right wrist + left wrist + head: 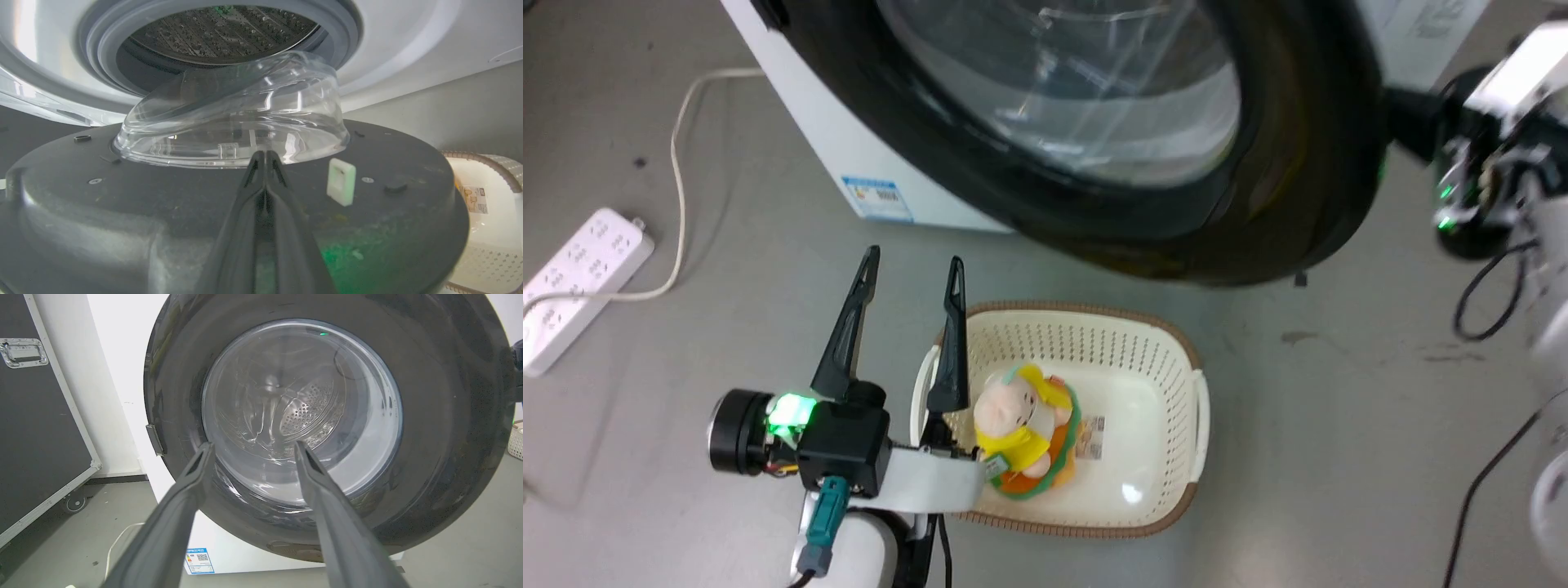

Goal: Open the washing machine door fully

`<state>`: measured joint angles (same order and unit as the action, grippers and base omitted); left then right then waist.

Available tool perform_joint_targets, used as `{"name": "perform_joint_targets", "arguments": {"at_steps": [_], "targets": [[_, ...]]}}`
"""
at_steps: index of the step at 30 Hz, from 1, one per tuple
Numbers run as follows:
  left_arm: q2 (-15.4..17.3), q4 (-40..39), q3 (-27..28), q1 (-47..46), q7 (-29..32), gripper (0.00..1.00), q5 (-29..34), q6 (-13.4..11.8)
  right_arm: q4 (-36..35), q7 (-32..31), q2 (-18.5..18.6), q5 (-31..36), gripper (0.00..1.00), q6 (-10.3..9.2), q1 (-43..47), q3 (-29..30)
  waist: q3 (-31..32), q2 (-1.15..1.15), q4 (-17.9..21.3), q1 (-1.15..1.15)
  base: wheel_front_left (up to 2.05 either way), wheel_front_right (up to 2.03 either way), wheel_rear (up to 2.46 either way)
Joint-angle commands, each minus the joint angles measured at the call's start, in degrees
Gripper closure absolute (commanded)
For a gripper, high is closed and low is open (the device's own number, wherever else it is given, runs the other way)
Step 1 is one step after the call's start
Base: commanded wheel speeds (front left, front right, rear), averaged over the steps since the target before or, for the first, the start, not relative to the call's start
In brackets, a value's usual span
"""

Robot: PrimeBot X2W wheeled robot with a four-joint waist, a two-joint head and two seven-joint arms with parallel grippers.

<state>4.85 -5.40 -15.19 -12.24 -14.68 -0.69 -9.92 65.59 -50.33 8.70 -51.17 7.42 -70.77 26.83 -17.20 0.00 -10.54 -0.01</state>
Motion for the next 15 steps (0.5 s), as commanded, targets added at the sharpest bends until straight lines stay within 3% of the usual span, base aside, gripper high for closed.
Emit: {"name": "perform_joint_targets", "arguments": {"at_steps": [1, 8, 15], "targets": [[0.4, 0.3, 0.2, 1.0, -0.3, 0.0, -0.2, 0.0, -1.0, -0.9, -1.4, -0.7, 1.0, 0.07, 2.4, -0.3, 2.7, 0.0, 1.4, 0.01, 0.0, 0.0, 0.0], [0.6, 1.7, 0.3, 3.7, -0.3, 0.0, -0.7, 0.3, -7.1, -5.6, -4.7, -4.0, 1.0, 0.07, 10.6, -1.0, 7.0, 0.0, 2.7, 0.01, 0.0, 0.0, 0.0], [0.8, 3.3, 0.5, 5.9, -0.3, 0.0, -1.2, 0.9, -12.4, -9.3, -5.7, -7.1, 1.0, 0.07, 17.4, -2.9, 9.4, 0.0, 2.9, 0.01, 0.0, 0.0, 0.0]]}}
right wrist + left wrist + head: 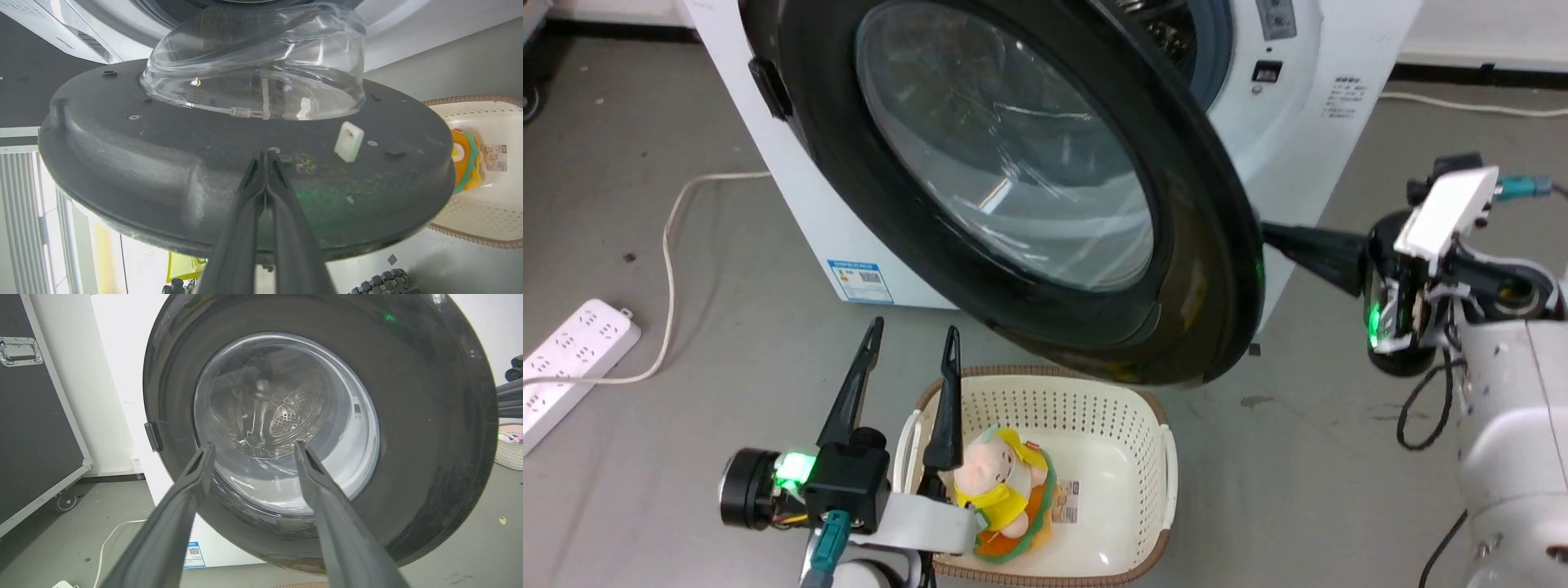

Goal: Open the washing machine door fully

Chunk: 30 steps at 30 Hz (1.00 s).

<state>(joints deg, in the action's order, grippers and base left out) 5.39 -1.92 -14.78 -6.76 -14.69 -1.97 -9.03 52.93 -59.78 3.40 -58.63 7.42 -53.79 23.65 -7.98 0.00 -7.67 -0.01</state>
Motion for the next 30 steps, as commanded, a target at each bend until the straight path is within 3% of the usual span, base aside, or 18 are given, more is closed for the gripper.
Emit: {"name": "perform_joint_targets", "arguments": {"at_steps": [1, 9, 21, 26, 29, 30], "targets": [[0.2, 0.3, 0.2, 0.7, -0.3, 0.0, -0.4, 0.3, -0.2, -0.6, -0.5, -1.0, 1.0, 0.07, 1.3, -0.5, 0.5, 0.0, 0.0, 0.01, 0.0, 0.0, 0.0], [-0.1, 6.9, 0.0, 2.1, -0.3, 0.0, -2.6, 3.0, -3.3, -0.2, -0.5, -14.0, 1.0, 0.07, 7.1, -13.1, 1.7, 0.0, -0.4, 0.01, 0.0, 0.0, 0.0], [-0.8, 10.0, 0.4, 2.9, -0.3, 0.0, -3.6, 3.9, -9.1, 2.9, -0.5, -28.5, 1.0, 0.07, 14.2, -32.3, 2.7, 0.0, -1.7, 0.01, 0.0, 0.0, 0.0], [-1.0, 11.1, 0.5, 3.6, -0.3, 0.0, -4.1, 4.5, -13.1, 5.4, -0.5, -32.4, 1.0, 0.07, 17.2, -38.7, 3.7, 0.0, -2.0, 0.01, 0.0, 0.0, 0.0], [-1.1, 11.4, 0.7, 4.1, -0.3, 0.0, -4.2, 4.6, -15.1, 7.9, -0.5, -32.6, 1.0, 0.07, 18.5, -39.7, 4.6, 0.0, -1.9, 0.01, 0.0, 0.0, 0.0], [-1.2, 11.3, 1.0, 4.3, -0.3, 0.0, -4.5, 4.6, -16.8, 11.7, 0.7, -31.2, 1.0, 0.07, 19.5, -38.6, 5.4, 0.0, -1.5, 0.01, 0.0, 0.0, 0.0]]}}
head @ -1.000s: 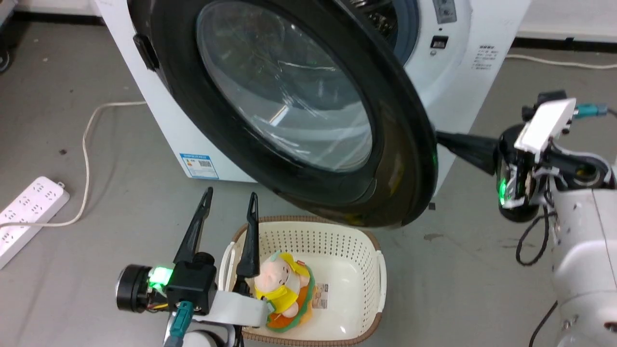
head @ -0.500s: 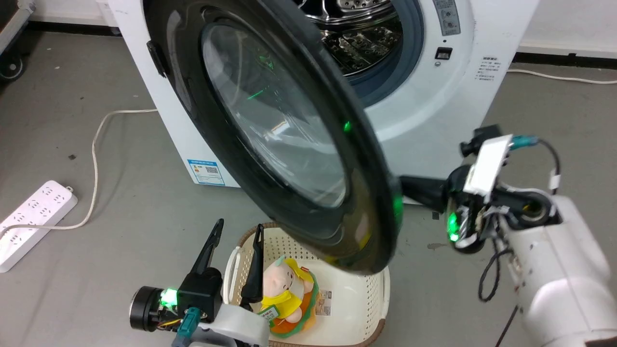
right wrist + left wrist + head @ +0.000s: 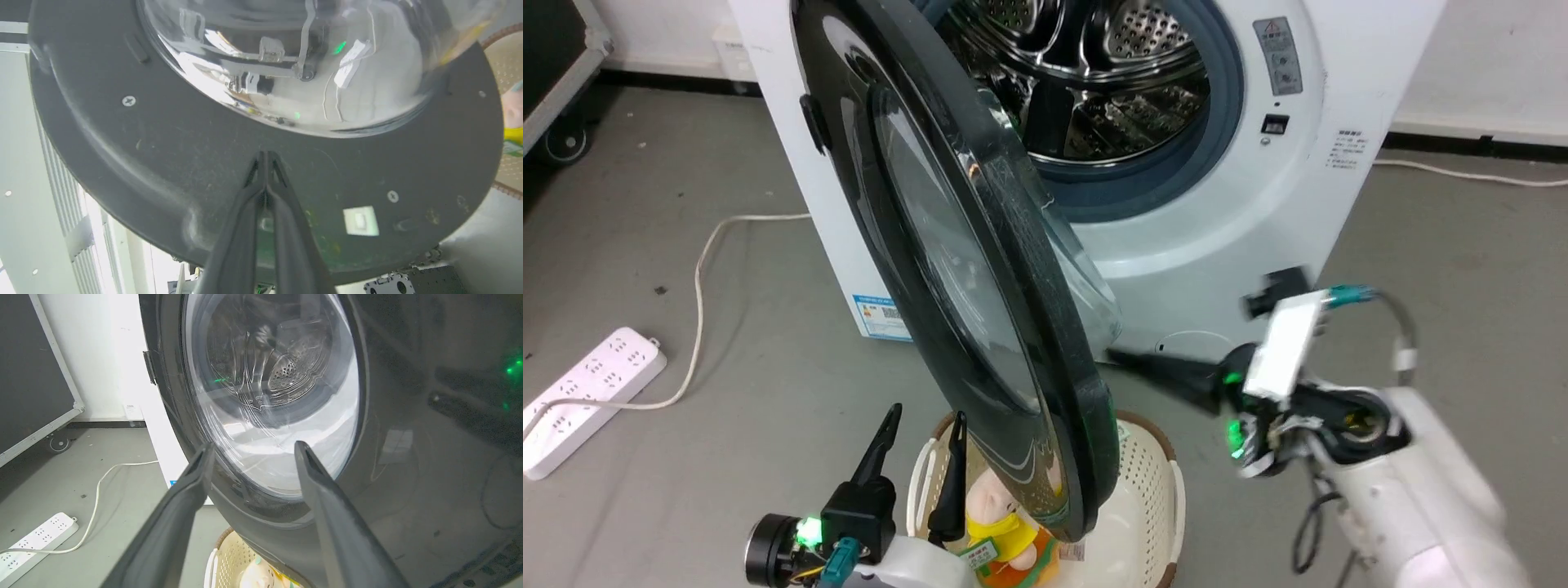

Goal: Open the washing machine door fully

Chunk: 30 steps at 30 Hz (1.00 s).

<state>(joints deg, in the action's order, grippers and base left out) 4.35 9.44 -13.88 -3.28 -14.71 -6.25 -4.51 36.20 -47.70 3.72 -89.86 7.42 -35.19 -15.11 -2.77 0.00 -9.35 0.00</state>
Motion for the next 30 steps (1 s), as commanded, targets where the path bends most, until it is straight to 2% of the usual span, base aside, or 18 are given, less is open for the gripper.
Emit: {"name": "perform_joint_targets", "arguments": {"at_steps": [1, 2, 5, 9, 12, 15, 18, 21, 27, 30], "targets": [[-0.2, -0.1, 0.2, 0.9, -0.3, 0.0, -0.3, 0.1, -0.9, 1.6, 1.3, 1.1, 0.51, 0.07, 1.2, 0.7, 0.5, 0.0, 0.4, 0.0, 0.0, 0.0, 0.0], [-0.2, -0.2, 0.3, 1.1, -0.3, 0.0, -0.3, 0.2, -1.9, 4.0, 2.3, 2.5, 0.0, 0.07, 1.5, 1.2, 0.7, 0.0, 0.6, 0.0, 0.0, 0.0, 0.0], [-0.3, -0.4, 0.5, 1.5, -0.3, 0.0, -0.5, 0.3, -7.3, 11.9, 5.7, 8.2, 0.0, 0.07, 3.2, 2.4, 1.5, 0.0, 1.5, 0.0, 0.0, 0.0, 0.0], [-0.5, -1.1, 1.0, 1.9, -0.3, 0.0, -1.0, 0.4, -18.5, 25.6, 12.0, 21.1, 0.0, 0.07, 7.9, 1.1, 2.4, 0.0, 2.7, 0.0, 0.0, 0.0, 0.0], [-0.6, -1.7, 1.4, 2.3, -0.3, 0.0, -1.1, 0.4, -25.3, 37.2, 17.0, 32.5, 0.0, 0.07, 12.1, -0.6, 3.1, 0.0, 3.6, 0.0, 0.0, 0.0, 0.0], [-0.7, -2.3, 1.8, 2.6, -0.3, 0.0, -1.1, 0.4, -27.6, 49.0, 20.5, 45.7, 0.0, 0.07, 16.9, 0.2, 3.5, 0.0, 4.3, 0.0, 0.0, 0.0, 0.0], [-0.8, -2.7, 2.2, 3.1, -0.3, 0.0, -1.0, 0.3, -28.4, 56.3, 19.5, 55.7, 0.0, 0.07, 22.2, 3.1, 3.8, 0.0, 4.9, 0.0, 0.0, 0.0, 0.0], [-0.9, -2.9, 2.5, 3.7, -0.3, 0.0, -0.9, 0.5, -30.1, 60.3, 16.3, 64.3, 0.0, 0.07, 27.2, 7.3, 4.0, 0.0, 5.5, 0.0, 0.0, 0.0, 0.0], [-0.9, -2.7, 2.7, 4.6, -0.3, 0.0, -0.5, 1.2, -35.1, 62.4, 7.3, 76.5, 0.0, 0.07, 35.8, 14.0, 4.0, 0.0, 6.2, 0.0, 0.0, 0.0, 0.0], [-0.9, -2.5, 2.8, 5.0, -0.3, 0.0, -0.4, 1.3, -36.4, 62.6, 4.1, 81.0, 0.0, 0.07, 38.7, 15.0, 3.9, 0.0, 6.5, 0.0, 0.0, 0.0, 0.0]]}}
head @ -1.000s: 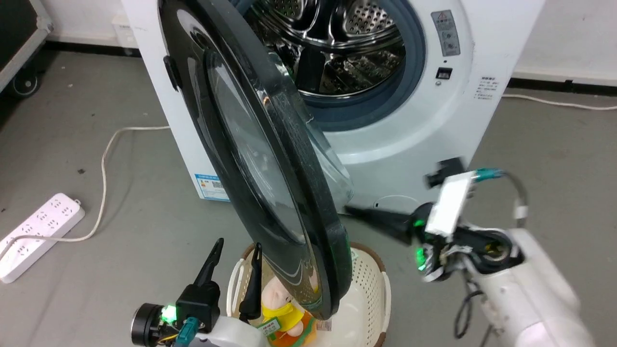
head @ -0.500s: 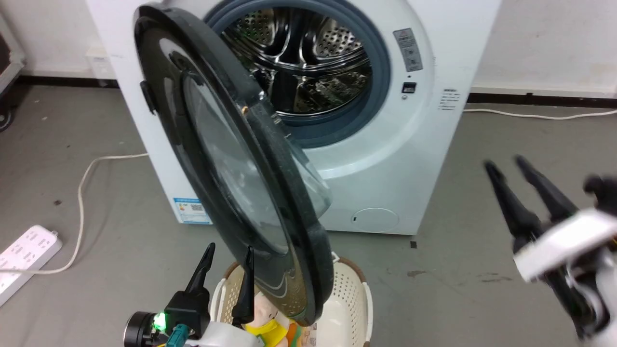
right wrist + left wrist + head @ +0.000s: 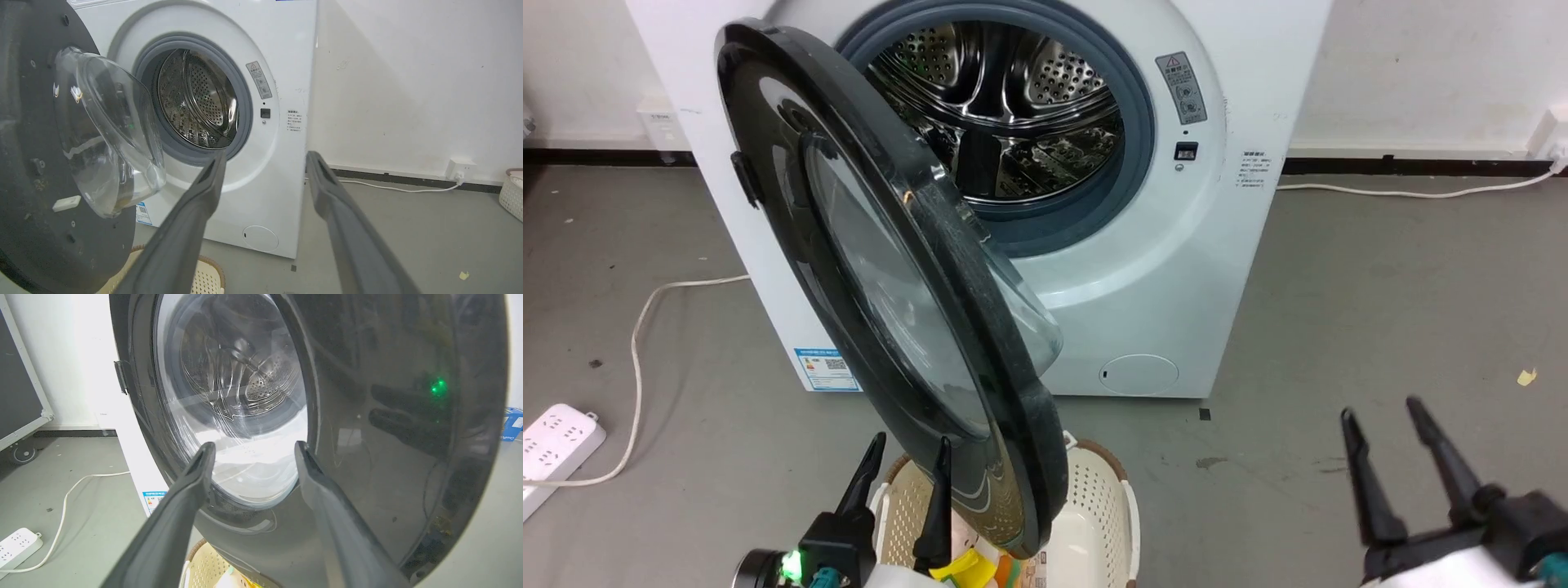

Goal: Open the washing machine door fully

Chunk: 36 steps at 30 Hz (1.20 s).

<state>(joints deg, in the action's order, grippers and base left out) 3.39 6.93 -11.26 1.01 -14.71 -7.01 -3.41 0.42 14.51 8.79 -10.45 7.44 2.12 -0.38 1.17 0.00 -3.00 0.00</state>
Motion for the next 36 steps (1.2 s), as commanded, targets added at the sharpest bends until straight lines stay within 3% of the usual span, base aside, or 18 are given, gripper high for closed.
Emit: {"name": "perform_joint_targets", "arguments": {"at_steps": [1, 6, 7, 8, 9, 10, 16, 26, 31, 36], "targets": [[0.0, 0.0, 0.2, 0.8, -0.3, 0.0, 0.4, 0.3, -0.9, 0.4, -1.8, 2.6, 0.0, 0.05, 2.0, 0.6, -0.1, 0.0, 0.2, 0.0, 0.0, 0.0, 0.0], [0.0, 0.0, 0.3, 0.9, -0.3, 0.0, 0.6, 0.5, -2.4, 0.5, -4.2, 4.7, 0.0, 0.05, 3.1, 1.1, -0.4, 0.0, 0.7, 0.0, 0.0, 0.0, 0.0], [0.0, 0.0, 0.3, 0.9, -0.3, 0.14, 0.6, 0.6, -2.5, 0.5, -4.5, 4.7, 0.0, 0.05, 3.1, 1.2, -0.5, 0.0, 0.8, 0.0, 0.0, 0.0, 0.0], [0.0, 0.1, 0.3, 0.9, -0.3, 0.58, 0.6, 0.8, -2.6, 0.5, -4.6, 4.7, 0.0, 0.05, 3.2, 1.3, -0.5, 0.0, 0.8, 0.0, 0.0, 0.0, 0.0], [0.0, 0.1, 0.3, 0.9, -0.3, 0.58, 0.6, 0.8, -2.6, 0.5, -4.6, 4.7, 0.0, 0.05, 3.2, 1.3, -0.5, 0.0, 0.8, 0.0, 0.0, 0.0, 0.0], [-0.1, 0.2, 0.2, 0.9, -0.3, 1.0, 0.6, 1.0, -2.6, 0.5, -4.9, 4.7, 0.0, 0.05, 3.2, 1.5, -0.4, 0.0, 0.9, 0.0, 0.0, 0.0, 0.0], [-0.1, -2.1, 0.7, 0.0, -0.3, 1.0, 1.0, 1.1, -2.5, 0.5, -5.3, 4.6, 0.0, 0.05, 2.8, 1.7, -0.3, 0.0, 0.8, 0.0, 0.0, 0.0, 0.0], [-0.5, -20.9, 5.8, -5.3, -0.3, 1.0, -1.1, -2.0, -2.3, 0.5, -5.7, 4.0, 0.0, 0.05, 2.3, 1.2, -0.6, 0.0, 1.1, 0.0, 0.0, 0.0, 0.0], [-0.5, -27.5, 3.9, -8.3, -0.3, 1.0, 0.6, -2.1, -2.2, 0.5, -5.8, 3.9, 0.0, 0.05, 2.3, 1.1, -0.4, 0.0, 1.4, 0.0, 0.0, 0.0, 0.0], [-0.5, -27.2, -1.3, -9.6, -0.2, 1.0, 2.3, -0.4, -1.9, 0.5, -5.9, 3.7, 0.0, 0.05, 2.4, 0.7, -0.1, 0.0, 1.8, 0.0, 0.0, 0.0, 0.0]]}}
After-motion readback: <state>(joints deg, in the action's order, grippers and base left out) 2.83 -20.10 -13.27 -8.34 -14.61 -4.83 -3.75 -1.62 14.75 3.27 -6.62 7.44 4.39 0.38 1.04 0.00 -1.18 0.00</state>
